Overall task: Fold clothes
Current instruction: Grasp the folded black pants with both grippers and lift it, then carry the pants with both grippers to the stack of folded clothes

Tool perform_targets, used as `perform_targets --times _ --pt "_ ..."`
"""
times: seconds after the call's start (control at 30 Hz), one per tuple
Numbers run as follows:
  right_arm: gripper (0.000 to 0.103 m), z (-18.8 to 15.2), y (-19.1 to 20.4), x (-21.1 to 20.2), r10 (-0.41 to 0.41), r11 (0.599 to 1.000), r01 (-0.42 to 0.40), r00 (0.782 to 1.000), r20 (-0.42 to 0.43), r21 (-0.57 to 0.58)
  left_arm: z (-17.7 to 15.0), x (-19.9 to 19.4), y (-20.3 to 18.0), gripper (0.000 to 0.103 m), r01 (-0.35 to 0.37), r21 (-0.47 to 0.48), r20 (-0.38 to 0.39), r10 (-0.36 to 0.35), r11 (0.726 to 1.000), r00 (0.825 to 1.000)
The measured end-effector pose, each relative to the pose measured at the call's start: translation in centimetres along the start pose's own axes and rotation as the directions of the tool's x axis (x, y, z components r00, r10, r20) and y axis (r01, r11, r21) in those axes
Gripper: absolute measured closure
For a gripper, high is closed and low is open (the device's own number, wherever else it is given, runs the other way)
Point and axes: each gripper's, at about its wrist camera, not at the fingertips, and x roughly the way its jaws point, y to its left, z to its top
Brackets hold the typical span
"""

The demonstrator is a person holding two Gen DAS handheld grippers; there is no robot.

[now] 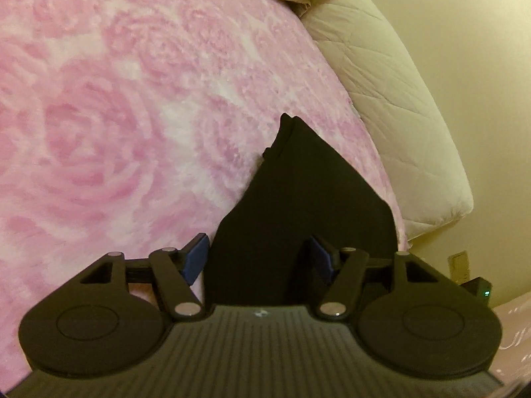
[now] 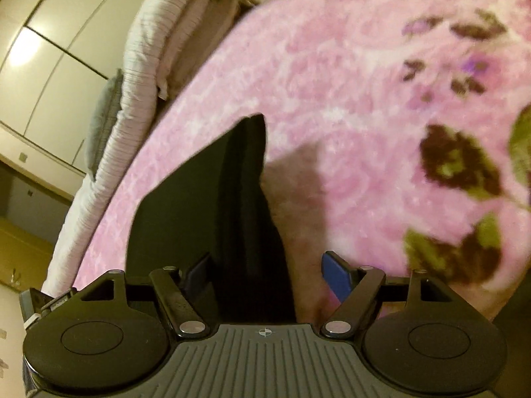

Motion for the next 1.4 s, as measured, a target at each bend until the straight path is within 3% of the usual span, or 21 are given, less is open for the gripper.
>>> perform_targets --times 0.2,0.27,0.33,0.37,0.4,0.43,0.53,0.73,0.87,1.03,1.33,1.4 --pt "0.028 1.0 -0.6 1.9 0.083 0.996 -0.081 0.995 -0.055 0.037 0.9 2.4 0.4 0.041 0.1 -0.084 -0.025 -0.103 0.991 0.994" --pt "0.033 1.1 -0.7 2.6 0.124 0.991 -0.119 0.99 -0.067 0.063 0.8 3.3 0.0 0.043 0.121 -0.081 -0.045 -0.125 0.989 0.991" --pt "0.045 0.8 -1.2 3.4 0.18 0.978 -0.17 0.981 -0.074 0.122 0.5 4.0 -0.6 0.044 0.125 -0.062 -0.058 -0.129 0.99 0.99" --pt "0.047 0.6 -1.4 3.6 0.196 0.973 -0.186 0.978 -0.066 0.138 0.5 3.9 -0.7 0.05 0.137 -0.059 -0.059 -0.141 0.989 0.988" --pt "0.052 0.4 -1.6 3.6 0.207 0.969 -0.197 0.977 -0.056 0.148 0.4 3.9 -0.8 0.062 0.149 -0.056 -0.059 -0.153 0.987 0.987" --pt "0.062 0.2 -1.9 3.5 0.224 0.963 -0.214 0.973 -0.049 0.166 0.4 3.7 -0.8 0.066 0.161 -0.052 -0.06 -0.164 0.986 0.985" --pt "0.073 -0.9 -2.3 3.0 0.273 0.939 -0.259 0.962 -0.031 0.225 0.0 2.0 -0.8 0.076 0.17 -0.02 -0.051 -0.171 0.985 0.984" --pt "0.078 -3.9 0.8 2.6 0.346 0.909 -0.32 0.937 -0.054 0.267 -2.0 -6.0 1.4 0.079 0.141 -0.01 0.027 -0.141 0.99 0.99" --pt "0.078 -7.9 5.1 3.8 0.446 0.87 -0.399 0.888 -0.117 0.289 -4.7 -14.9 5.1 0.079 0.135 -0.062 0.138 -0.125 0.989 0.982" --pt "0.078 -12.7 12.7 7.2 0.536 0.836 -0.47 0.811 -0.234 0.285 -7.9 -26.1 10.4 0.079 0.1 -0.135 0.282 -0.059 0.986 0.958" --pt "0.078 -18.4 28.5 17.1 0.579 0.811 -0.539 0.68 -0.45 0.23 -10.4 -43.0 19.8 0.08 0.056 -0.23 0.481 0.064 0.972 0.874" --pt "0.078 -19.6 32.3 17.0 0.577 0.809 -0.543 0.659 -0.483 0.226 -11.0 -47.5 20.4 0.08 0.048 -0.269 0.511 0.1 0.962 0.854"
